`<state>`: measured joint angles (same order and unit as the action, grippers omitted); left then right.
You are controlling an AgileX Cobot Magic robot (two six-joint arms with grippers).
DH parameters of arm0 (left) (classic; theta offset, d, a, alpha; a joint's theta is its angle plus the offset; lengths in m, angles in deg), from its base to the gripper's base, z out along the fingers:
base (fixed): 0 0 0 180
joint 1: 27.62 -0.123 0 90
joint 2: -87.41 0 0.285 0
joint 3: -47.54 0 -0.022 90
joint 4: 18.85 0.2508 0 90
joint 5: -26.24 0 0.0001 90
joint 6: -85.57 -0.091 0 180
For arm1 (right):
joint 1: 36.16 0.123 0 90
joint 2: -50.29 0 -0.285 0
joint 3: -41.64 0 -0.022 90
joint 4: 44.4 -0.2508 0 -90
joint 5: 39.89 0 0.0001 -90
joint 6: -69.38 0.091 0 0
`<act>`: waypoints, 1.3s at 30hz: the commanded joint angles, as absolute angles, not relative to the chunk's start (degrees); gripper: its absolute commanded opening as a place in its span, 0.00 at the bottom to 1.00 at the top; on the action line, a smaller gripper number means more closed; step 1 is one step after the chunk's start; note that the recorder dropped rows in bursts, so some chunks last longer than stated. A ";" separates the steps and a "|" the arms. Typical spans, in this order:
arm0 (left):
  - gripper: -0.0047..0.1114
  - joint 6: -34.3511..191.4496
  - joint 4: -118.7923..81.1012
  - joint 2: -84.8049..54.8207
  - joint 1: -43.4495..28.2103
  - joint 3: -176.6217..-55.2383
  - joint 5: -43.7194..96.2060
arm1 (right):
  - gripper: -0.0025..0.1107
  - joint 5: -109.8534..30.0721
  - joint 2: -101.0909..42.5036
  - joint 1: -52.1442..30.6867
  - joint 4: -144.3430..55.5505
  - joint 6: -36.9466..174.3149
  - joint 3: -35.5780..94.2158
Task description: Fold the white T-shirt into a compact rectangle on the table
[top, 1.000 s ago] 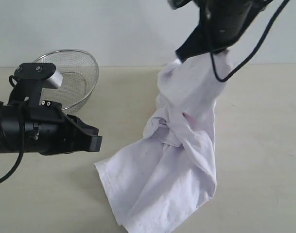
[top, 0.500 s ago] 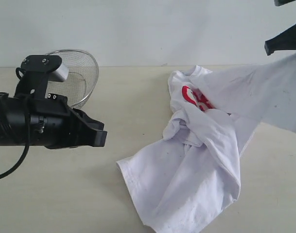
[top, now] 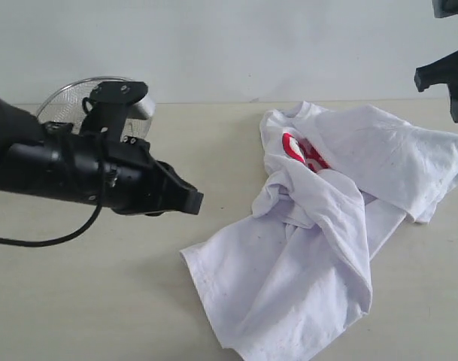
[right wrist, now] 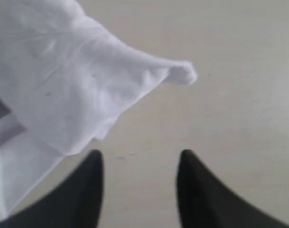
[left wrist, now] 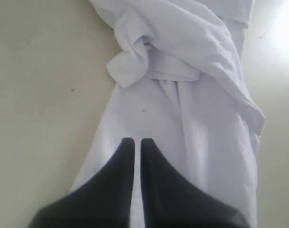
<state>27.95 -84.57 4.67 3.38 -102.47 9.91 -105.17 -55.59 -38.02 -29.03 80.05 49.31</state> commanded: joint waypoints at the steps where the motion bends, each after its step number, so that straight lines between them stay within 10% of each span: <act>1: 0.08 27.50 -86.21 9.65 4.66 -107.82 3.98 | 0.03 -100.38 -56.02 -38.30 -44.79 69.70 48.97; 11: 0.11 23.83 -87.14 23.52 15.40 -118.44 -4.85 | 0.02 -93.16 -70.94 -38.30 -50.34 67.41 48.98; 17: 0.57 26.94 -85.98 28.50 17.11 -121.42 -9.63 | 0.02 -91.70 -72.24 -38.30 -50.34 67.31 48.98; 28: 0.38 43.61 -57.11 28.50 21.76 -121.42 -7.84 | 0.02 -90.99 -72.24 -38.30 -51.22 67.05 48.98; 33: 0.08 43.65 -56.15 28.50 22.17 -121.42 -7.82 | 0.02 -90.99 -72.24 -38.30 -51.32 66.87 48.98; 39: 0.08 46.97 -51.93 28.09 21.72 -122.71 -7.68 | 0.02 -90.99 -72.24 -38.30 -51.32 66.87 48.98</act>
<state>44.73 -54.39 28.63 21.80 -121.59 -8.07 -91.37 -72.36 -38.02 -51.35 67.12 49.09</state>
